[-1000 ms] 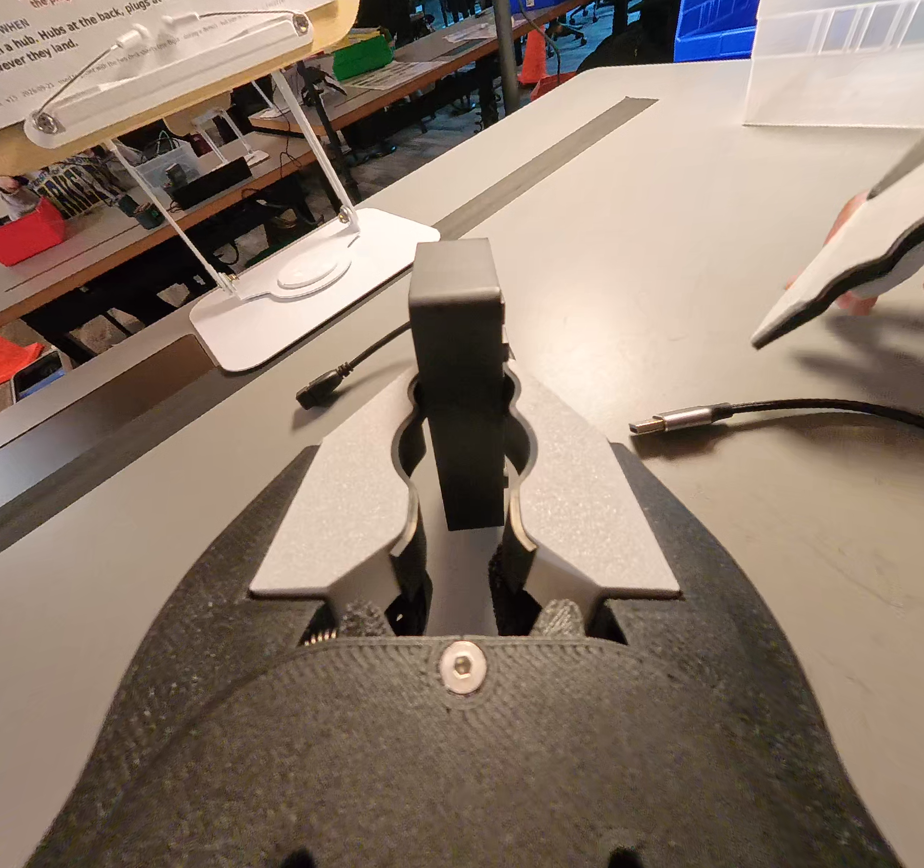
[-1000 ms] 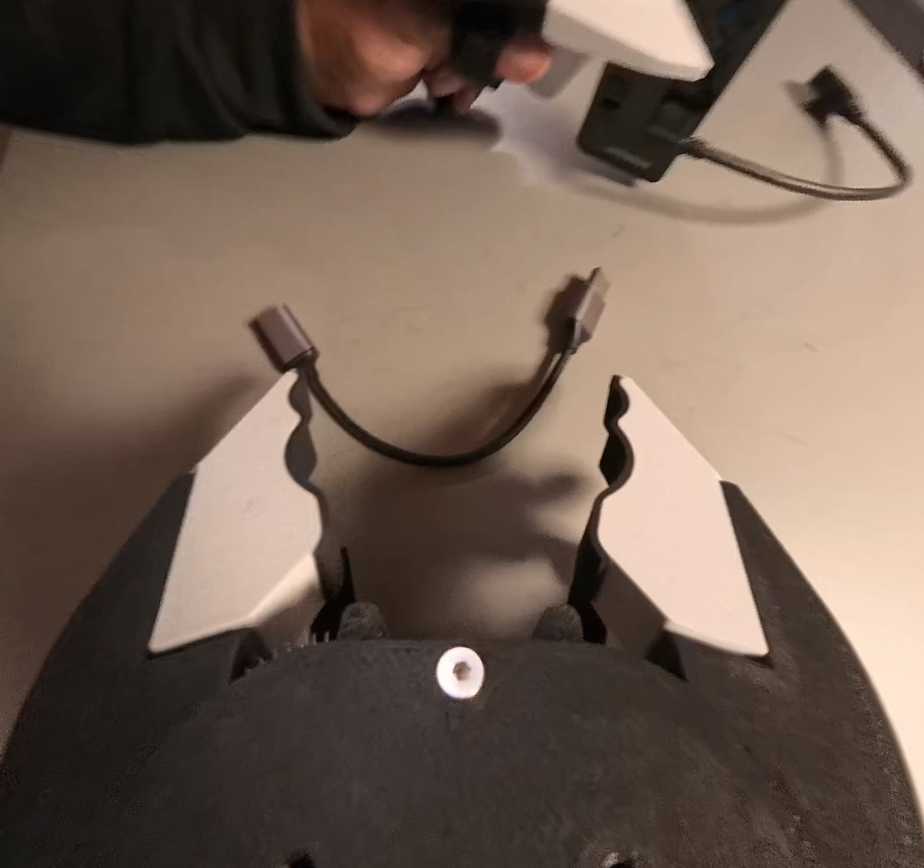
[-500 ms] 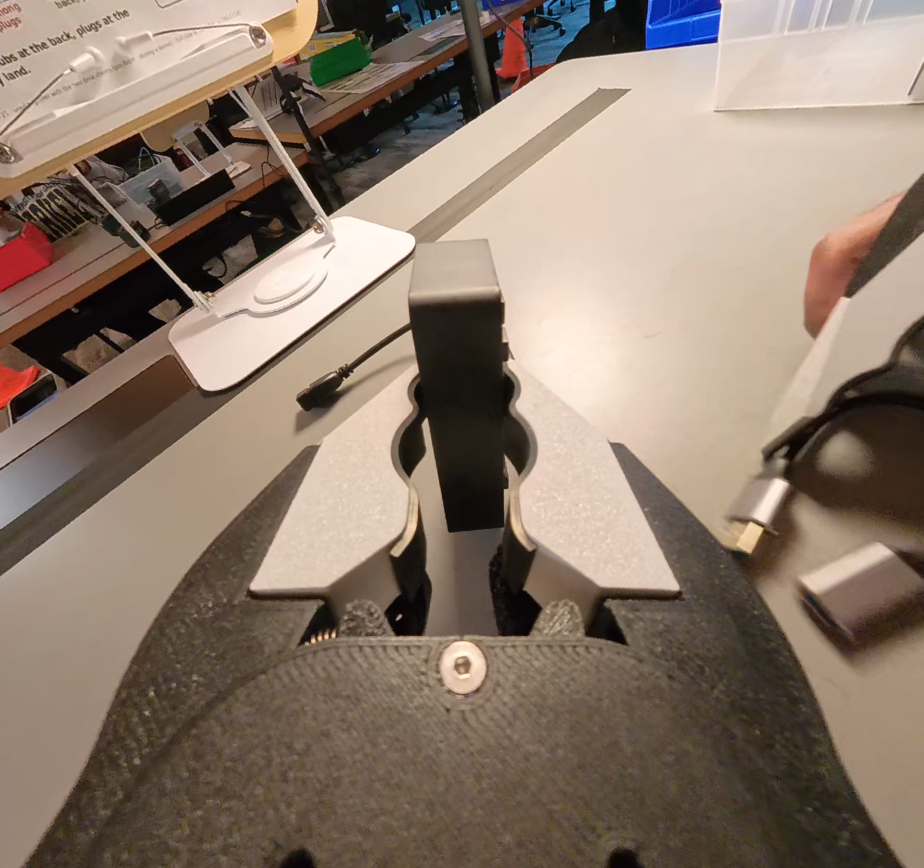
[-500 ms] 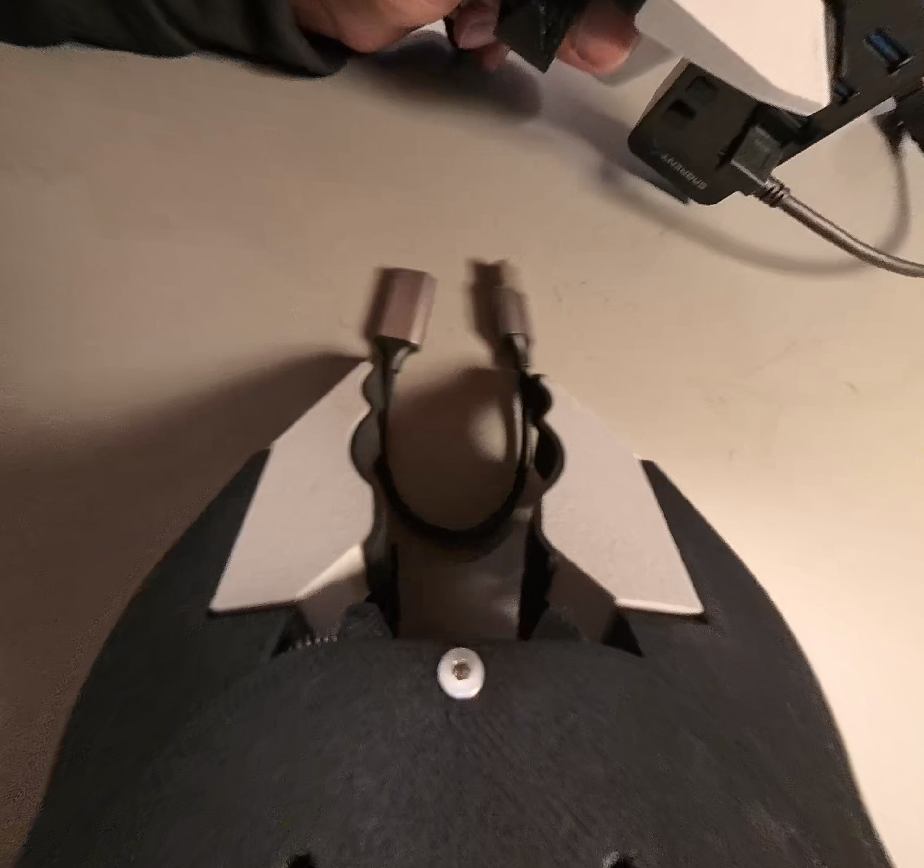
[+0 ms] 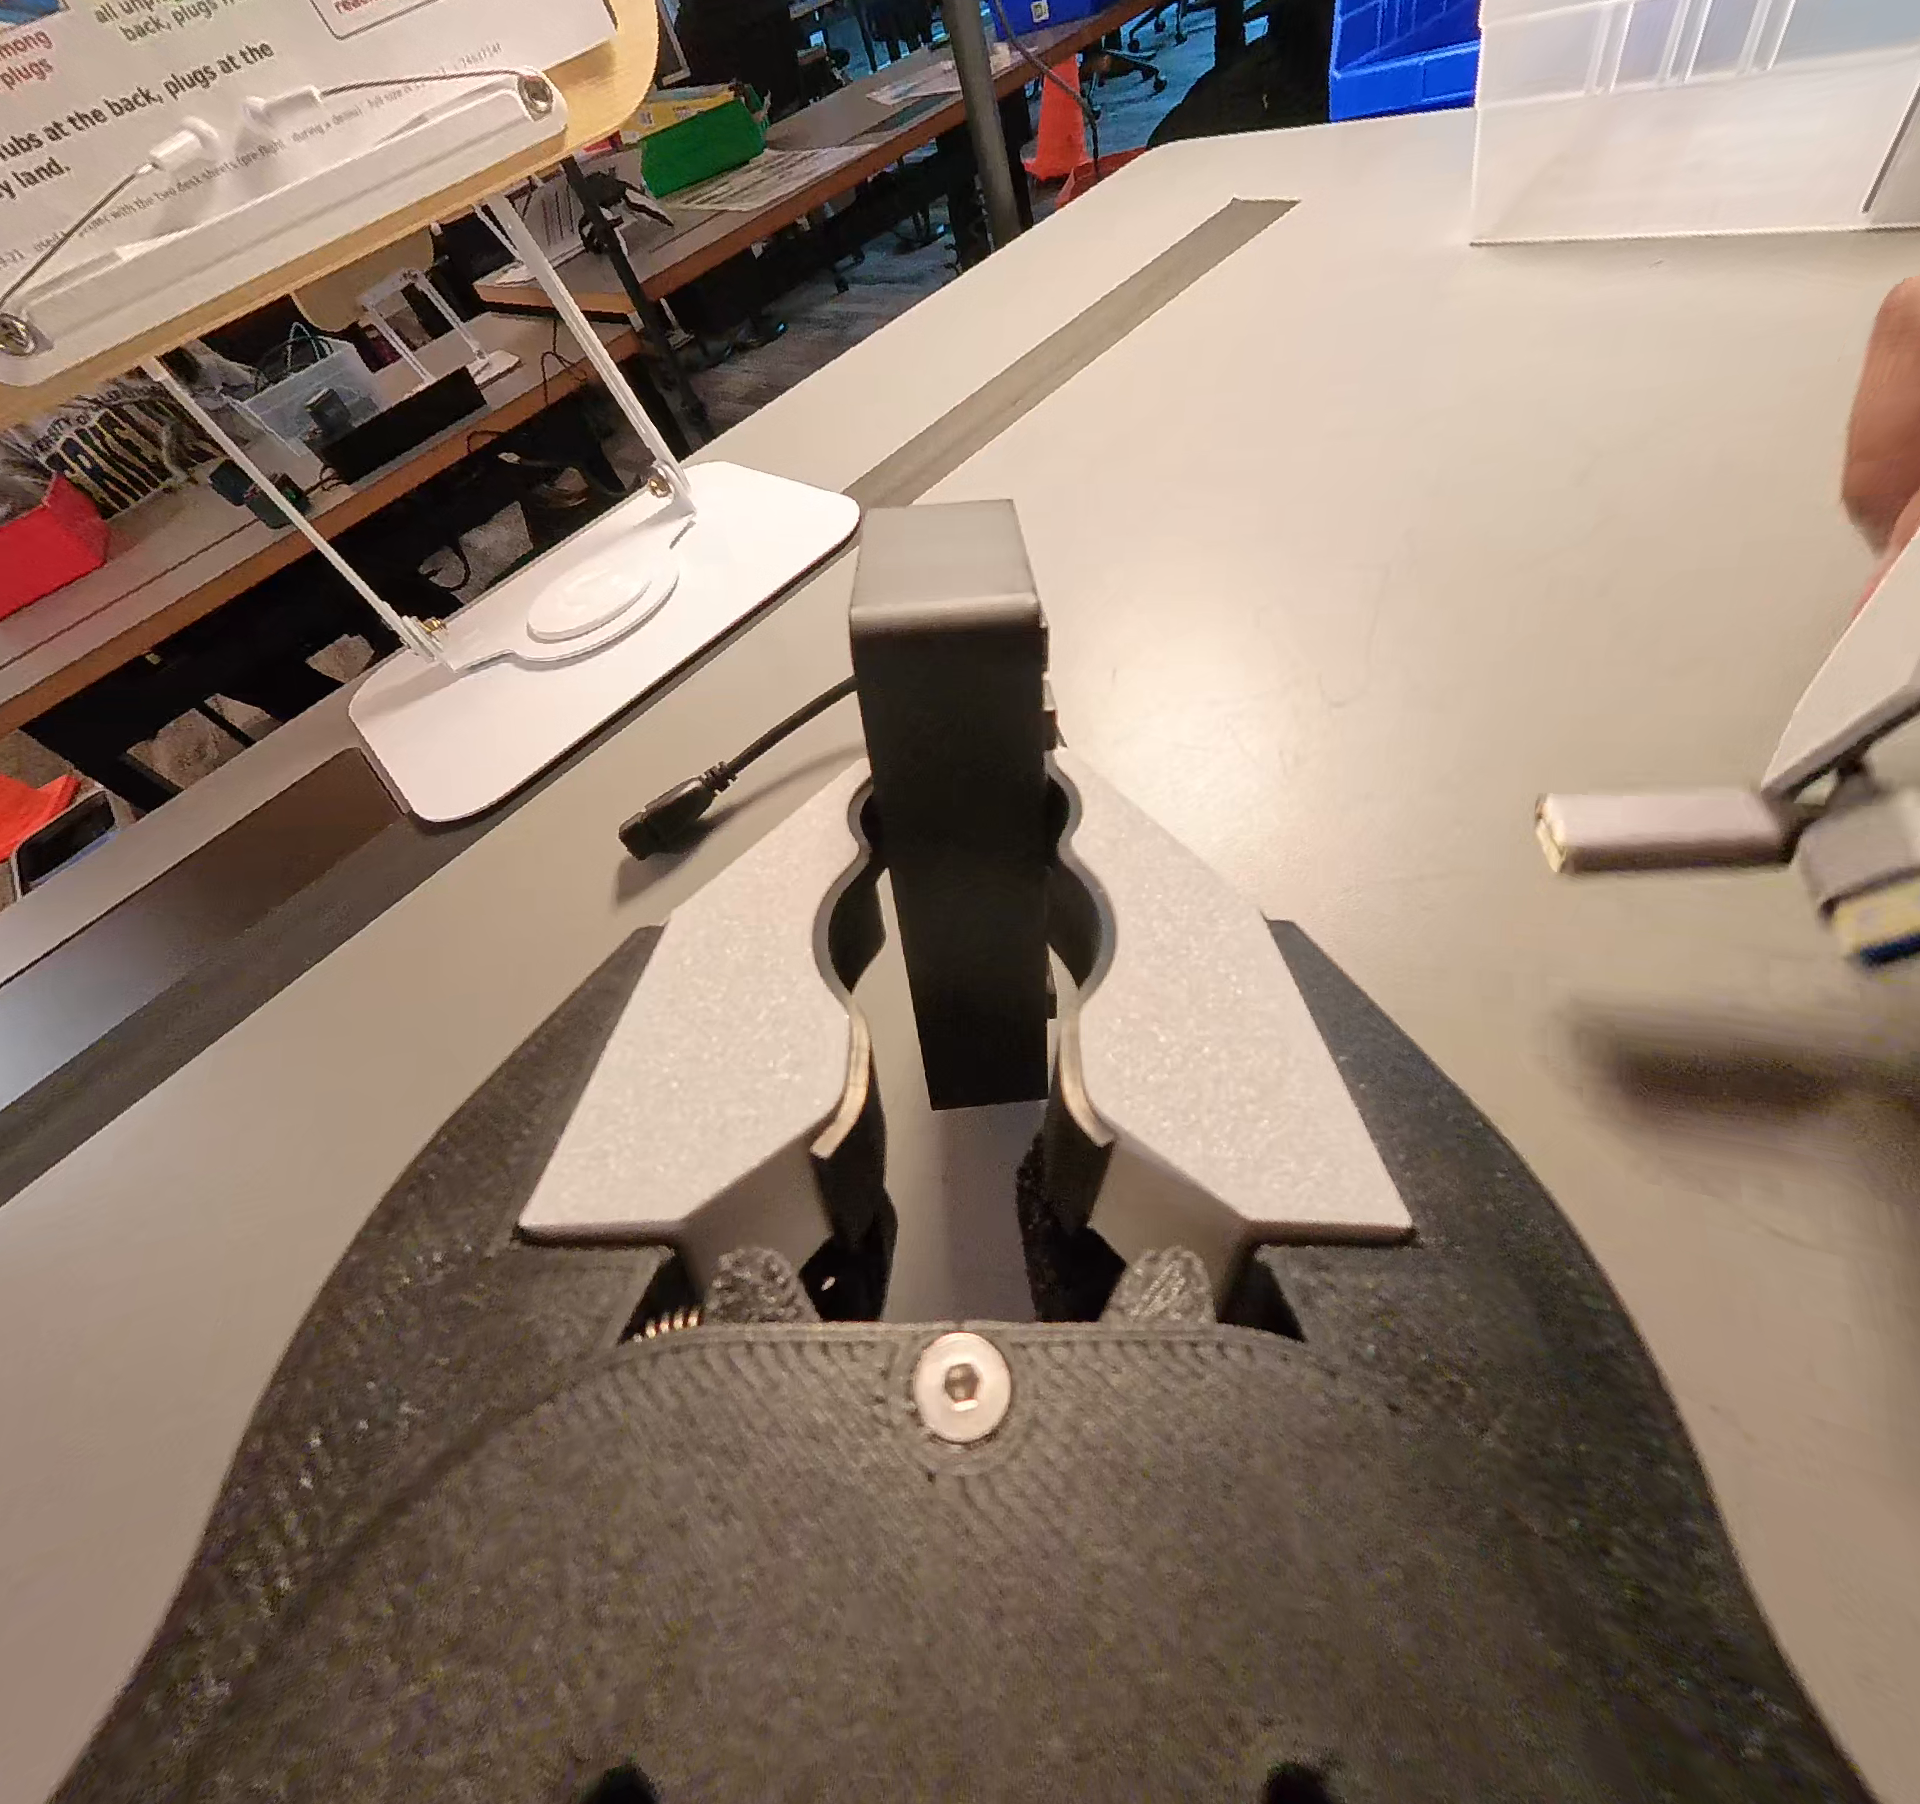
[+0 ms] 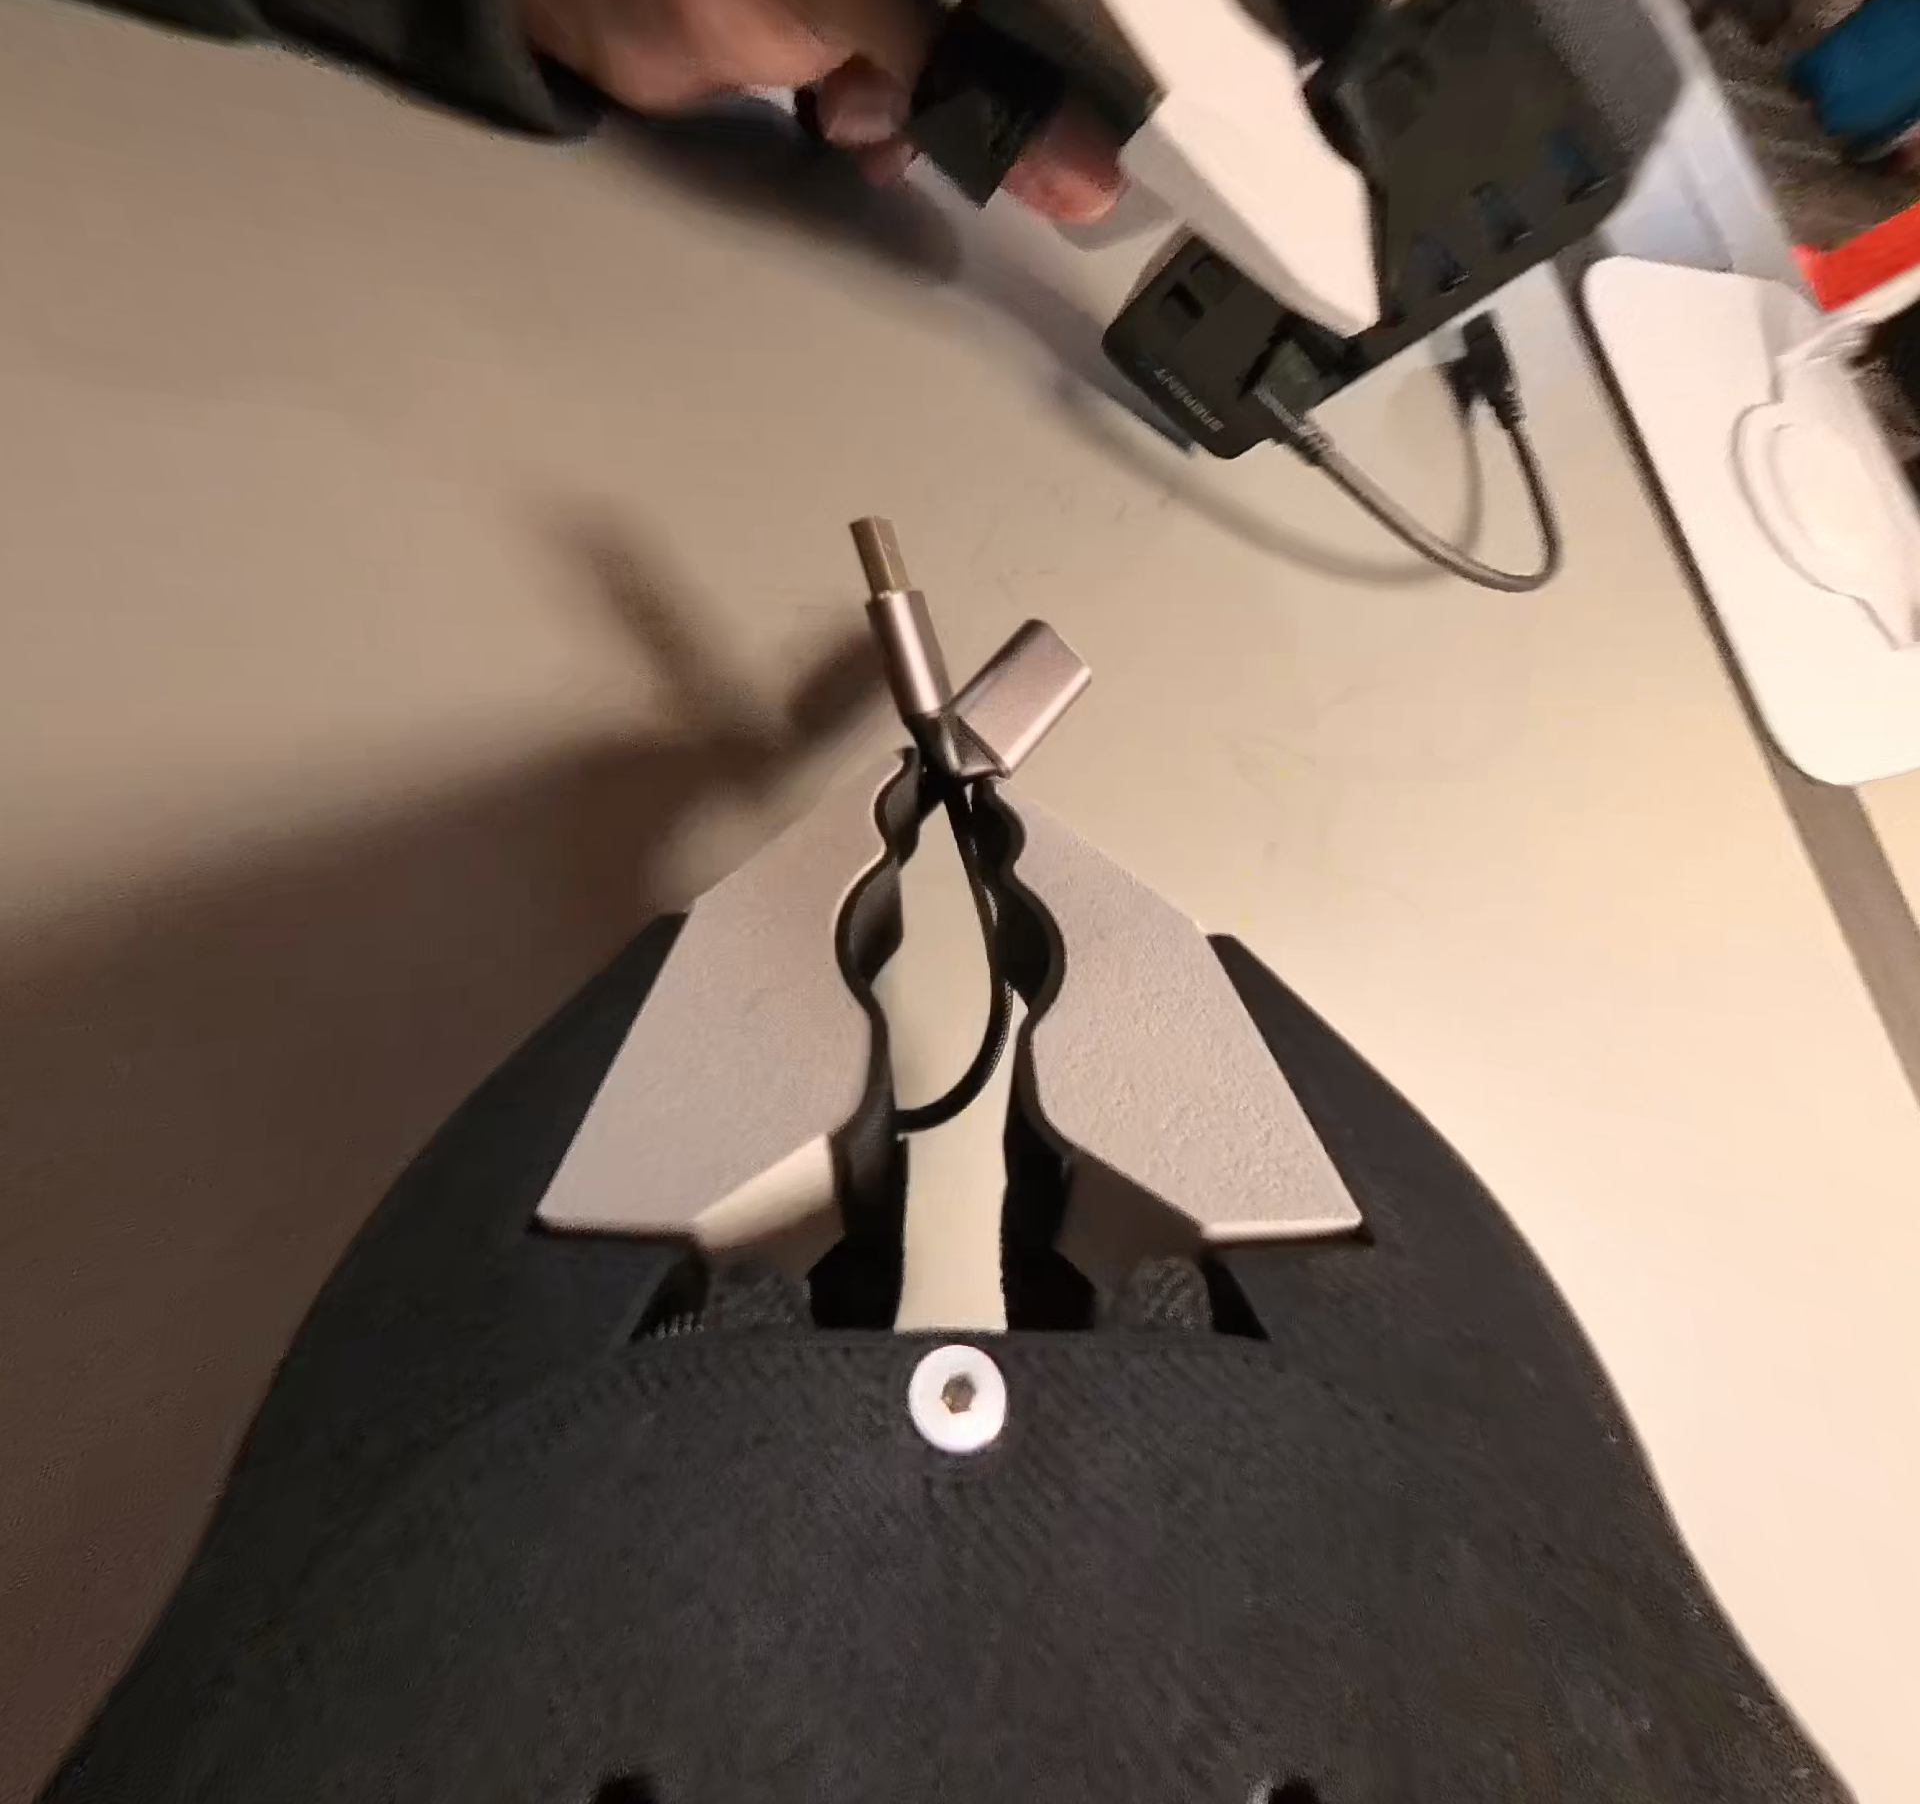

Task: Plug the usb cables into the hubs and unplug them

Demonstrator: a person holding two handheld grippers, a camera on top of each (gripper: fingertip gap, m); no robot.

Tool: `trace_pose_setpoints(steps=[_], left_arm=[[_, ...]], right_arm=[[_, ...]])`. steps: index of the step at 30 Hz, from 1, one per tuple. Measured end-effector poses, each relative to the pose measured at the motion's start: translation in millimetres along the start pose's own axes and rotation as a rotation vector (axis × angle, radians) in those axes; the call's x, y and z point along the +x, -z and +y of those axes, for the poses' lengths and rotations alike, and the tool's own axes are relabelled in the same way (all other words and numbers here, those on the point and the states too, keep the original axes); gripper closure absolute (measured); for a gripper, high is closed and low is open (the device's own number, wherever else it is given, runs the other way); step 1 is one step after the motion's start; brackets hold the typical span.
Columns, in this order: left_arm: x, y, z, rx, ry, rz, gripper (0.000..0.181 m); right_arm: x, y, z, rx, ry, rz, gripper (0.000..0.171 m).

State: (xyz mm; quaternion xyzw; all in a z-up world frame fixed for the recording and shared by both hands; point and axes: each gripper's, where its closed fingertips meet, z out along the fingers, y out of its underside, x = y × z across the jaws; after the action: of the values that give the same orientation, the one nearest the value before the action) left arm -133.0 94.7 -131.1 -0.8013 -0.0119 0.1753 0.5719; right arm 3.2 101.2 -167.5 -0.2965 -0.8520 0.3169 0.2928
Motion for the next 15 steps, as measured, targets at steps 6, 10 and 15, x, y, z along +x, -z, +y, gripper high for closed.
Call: trace_pose_setpoints(steps=[6,10,15], left_arm=[[1,1,0,0.000,-0.007,-0.003,0.153],[0,1,0,0.001,-0.006,-0.007,0.153],[-1,1,1,-0.003,-0.004,-0.015,0.153]], right_arm=[[47,95,8,0.065,-0.085,0.232,0.162],[86,204,52,0.007,-0.169,0.438,0.162],[108,312,146,-0.162,-0.274,0.587,0.163]])
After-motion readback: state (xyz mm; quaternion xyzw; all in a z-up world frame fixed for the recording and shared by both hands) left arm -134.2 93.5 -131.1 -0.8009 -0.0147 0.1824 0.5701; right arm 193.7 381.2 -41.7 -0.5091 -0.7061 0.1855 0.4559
